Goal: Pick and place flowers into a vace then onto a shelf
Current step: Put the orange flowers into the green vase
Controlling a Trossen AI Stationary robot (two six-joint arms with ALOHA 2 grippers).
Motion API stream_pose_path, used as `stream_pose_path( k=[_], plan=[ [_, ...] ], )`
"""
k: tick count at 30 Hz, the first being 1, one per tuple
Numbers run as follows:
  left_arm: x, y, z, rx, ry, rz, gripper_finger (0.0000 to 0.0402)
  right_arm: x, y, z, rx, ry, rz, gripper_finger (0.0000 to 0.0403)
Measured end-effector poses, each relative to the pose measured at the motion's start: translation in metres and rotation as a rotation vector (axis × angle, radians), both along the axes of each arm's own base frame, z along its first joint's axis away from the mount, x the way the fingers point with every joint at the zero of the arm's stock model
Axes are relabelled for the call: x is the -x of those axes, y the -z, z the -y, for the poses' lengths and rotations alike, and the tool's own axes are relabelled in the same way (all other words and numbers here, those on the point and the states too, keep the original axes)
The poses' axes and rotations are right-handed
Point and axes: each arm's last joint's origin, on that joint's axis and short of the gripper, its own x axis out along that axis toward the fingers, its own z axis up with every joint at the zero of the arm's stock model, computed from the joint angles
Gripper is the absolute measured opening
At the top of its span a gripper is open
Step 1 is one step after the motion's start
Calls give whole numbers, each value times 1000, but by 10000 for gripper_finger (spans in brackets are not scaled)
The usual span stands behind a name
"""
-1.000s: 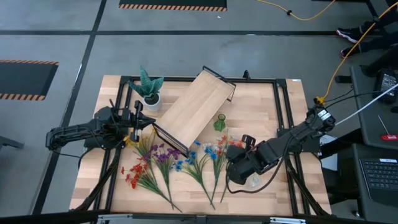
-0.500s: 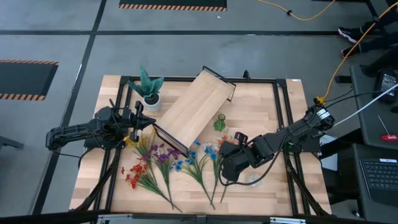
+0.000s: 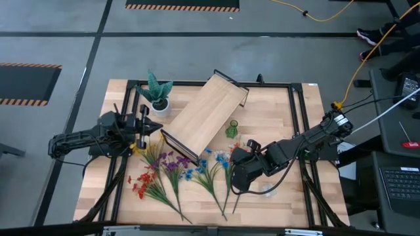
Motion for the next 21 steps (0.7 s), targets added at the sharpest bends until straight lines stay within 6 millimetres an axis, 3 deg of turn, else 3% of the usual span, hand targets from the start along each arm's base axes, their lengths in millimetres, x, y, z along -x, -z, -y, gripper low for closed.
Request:
stream_pose_path(
  k=[11,21],
  plan=[
    [2,-15,2,-3,13,34,1,0,1,-3,4,43,23,14],
    [-8,-35,17,-42,177,-6,1,0,1,-3,2,47,23,14]
  ],
)
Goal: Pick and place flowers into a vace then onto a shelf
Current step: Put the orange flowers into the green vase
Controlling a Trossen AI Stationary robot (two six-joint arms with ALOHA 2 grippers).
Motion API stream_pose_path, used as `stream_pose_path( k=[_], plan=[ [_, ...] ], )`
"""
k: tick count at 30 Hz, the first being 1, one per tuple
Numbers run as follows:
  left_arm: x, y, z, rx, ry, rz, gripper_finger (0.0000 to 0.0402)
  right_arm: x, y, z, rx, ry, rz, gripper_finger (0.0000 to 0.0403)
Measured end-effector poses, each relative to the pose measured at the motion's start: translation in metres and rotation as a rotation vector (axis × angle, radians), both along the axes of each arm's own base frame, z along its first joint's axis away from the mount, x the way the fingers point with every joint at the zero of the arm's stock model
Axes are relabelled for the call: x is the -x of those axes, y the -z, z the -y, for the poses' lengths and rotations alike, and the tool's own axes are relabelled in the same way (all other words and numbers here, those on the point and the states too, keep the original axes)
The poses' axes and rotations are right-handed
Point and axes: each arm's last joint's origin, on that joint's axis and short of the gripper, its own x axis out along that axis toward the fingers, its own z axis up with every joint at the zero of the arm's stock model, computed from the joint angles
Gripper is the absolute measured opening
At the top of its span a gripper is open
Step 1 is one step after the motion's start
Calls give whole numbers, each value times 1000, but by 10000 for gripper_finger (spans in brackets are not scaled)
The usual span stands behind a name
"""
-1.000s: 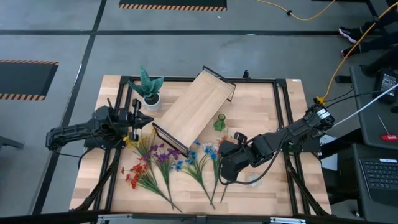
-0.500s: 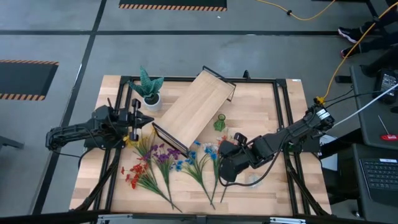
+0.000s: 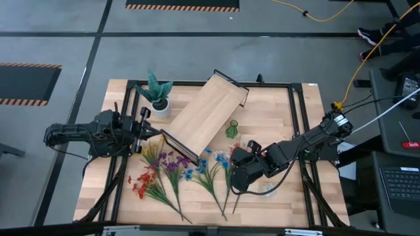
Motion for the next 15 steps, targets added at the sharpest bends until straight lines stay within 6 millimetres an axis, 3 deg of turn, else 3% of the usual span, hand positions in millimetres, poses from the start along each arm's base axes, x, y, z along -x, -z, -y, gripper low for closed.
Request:
stream_pose_path(
  k=[8,15],
  plan=[
    [-25,-9,12,-59,-94,-136,1,1,0,-2,-35,62,12,14],
    [-52,-20,29,-127,-120,-256,2,8,0,-15,-67,74,19,7]
  ],
)
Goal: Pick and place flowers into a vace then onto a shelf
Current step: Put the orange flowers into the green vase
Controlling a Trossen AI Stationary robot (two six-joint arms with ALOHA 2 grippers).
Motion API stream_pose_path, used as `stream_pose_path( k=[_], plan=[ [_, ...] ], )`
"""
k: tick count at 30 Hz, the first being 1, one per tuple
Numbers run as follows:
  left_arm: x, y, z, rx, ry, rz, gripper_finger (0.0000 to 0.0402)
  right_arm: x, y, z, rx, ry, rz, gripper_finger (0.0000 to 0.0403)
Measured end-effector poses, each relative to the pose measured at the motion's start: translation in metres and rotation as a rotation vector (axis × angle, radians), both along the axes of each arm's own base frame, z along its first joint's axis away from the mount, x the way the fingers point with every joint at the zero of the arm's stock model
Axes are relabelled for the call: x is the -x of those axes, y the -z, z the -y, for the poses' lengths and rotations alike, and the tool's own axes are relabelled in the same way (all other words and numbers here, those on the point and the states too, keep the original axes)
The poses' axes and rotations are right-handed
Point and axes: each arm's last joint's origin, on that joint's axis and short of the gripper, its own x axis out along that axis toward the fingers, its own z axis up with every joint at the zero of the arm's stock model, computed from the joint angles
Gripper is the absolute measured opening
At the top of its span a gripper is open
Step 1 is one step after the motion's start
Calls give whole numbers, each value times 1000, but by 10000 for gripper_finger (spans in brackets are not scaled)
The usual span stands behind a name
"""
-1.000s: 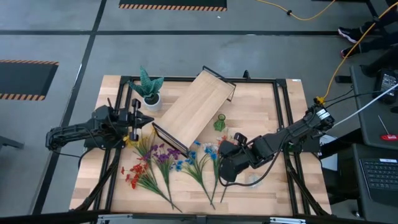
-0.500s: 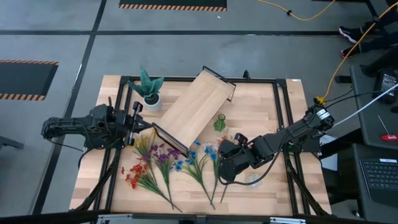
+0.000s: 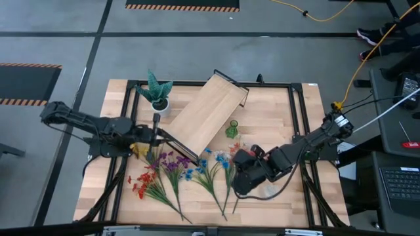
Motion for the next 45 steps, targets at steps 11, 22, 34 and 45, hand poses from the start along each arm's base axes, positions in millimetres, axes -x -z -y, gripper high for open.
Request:
stream_pose_path(
  k=[11,22,34,45],
  plan=[
    [-19,-5,18,-96,-71,-62,3,14,3,-21,-77,102,-5,3],
    [-19,-5,19,-101,-67,-63,4,4,28,-31,-42,96,-75,38],
    [-19,-5,19,-102,-66,-64,4,-10,55,-36,-105,181,-144,125],
    [-19,-5,19,-103,-66,-65,4,-16,80,-41,-125,352,-200,177]
  ],
)
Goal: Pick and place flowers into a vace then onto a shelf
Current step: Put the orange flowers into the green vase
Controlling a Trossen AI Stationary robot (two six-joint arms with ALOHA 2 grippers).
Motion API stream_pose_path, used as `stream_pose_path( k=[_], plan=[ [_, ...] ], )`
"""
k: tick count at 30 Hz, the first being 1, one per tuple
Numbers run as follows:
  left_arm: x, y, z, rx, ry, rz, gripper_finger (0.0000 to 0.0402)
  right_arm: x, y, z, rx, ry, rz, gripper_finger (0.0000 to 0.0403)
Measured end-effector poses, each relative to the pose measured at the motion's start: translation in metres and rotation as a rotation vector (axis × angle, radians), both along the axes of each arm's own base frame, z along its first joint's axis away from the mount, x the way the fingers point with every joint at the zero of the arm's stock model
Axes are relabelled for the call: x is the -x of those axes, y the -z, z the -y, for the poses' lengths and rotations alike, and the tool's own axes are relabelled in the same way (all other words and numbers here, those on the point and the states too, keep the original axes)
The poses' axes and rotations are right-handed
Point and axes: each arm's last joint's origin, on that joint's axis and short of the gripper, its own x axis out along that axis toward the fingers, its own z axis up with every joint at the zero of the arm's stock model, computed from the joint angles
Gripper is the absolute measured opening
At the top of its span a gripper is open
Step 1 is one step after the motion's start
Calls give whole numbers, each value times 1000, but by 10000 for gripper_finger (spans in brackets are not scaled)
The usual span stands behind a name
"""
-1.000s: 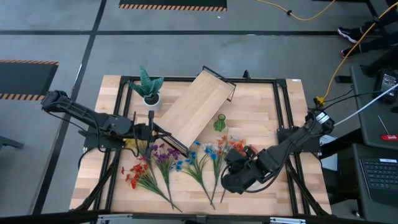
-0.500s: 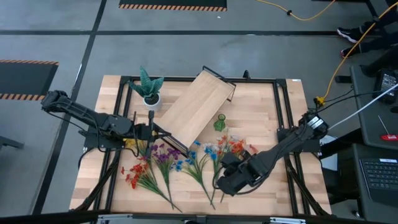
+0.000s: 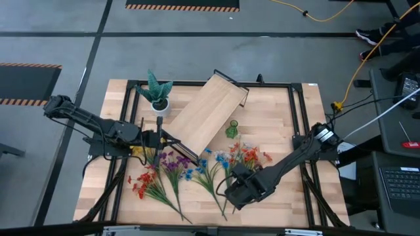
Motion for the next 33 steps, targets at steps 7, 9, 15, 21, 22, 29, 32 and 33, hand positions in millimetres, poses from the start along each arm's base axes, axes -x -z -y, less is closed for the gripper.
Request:
stream_pose_path(
  k=[7,9,15,21,22,29,32,33],
  plan=[
    [0,0,0,1,1,0,4,6,3,3,6,120,-63,178],
    [0,0,0,0,1,-2,4,6,3,3,1,135,-60,178],
    [0,0,0,0,1,-3,4,6,13,3,-31,184,-69,178],
    [0,0,0,-1,1,-4,4,10,38,3,-94,181,-86,178],
    [0,0,0,0,1,-3,4,10,41,3,-97,181,-91,178],
    [0,0,0,0,1,-3,4,13,51,5,-107,190,-85,178],
    [0,0,0,-1,0,-3,4,14,54,6,-102,204,-89,178],
    [0,0,0,-1,0,-3,4,14,55,6,-101,211,-86,178]
  ],
)
